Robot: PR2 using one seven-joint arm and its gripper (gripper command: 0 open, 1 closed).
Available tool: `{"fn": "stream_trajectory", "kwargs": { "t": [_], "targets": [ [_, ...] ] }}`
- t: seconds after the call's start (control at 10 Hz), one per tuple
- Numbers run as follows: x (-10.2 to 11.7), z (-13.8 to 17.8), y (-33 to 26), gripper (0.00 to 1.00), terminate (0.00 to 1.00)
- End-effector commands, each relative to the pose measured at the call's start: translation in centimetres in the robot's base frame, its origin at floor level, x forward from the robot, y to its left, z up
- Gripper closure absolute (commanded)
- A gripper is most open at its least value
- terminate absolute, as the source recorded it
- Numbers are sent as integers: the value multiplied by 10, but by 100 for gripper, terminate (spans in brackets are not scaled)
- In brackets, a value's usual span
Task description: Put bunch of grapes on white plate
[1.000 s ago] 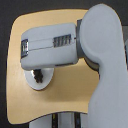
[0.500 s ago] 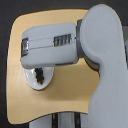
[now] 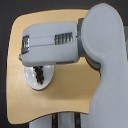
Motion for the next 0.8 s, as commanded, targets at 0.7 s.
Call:
{"fn": "stream_trajectory", "kwargs": {
  "t": [0.7],
  "targets": [
    [58,95,-61,0,0]
  ]
}}
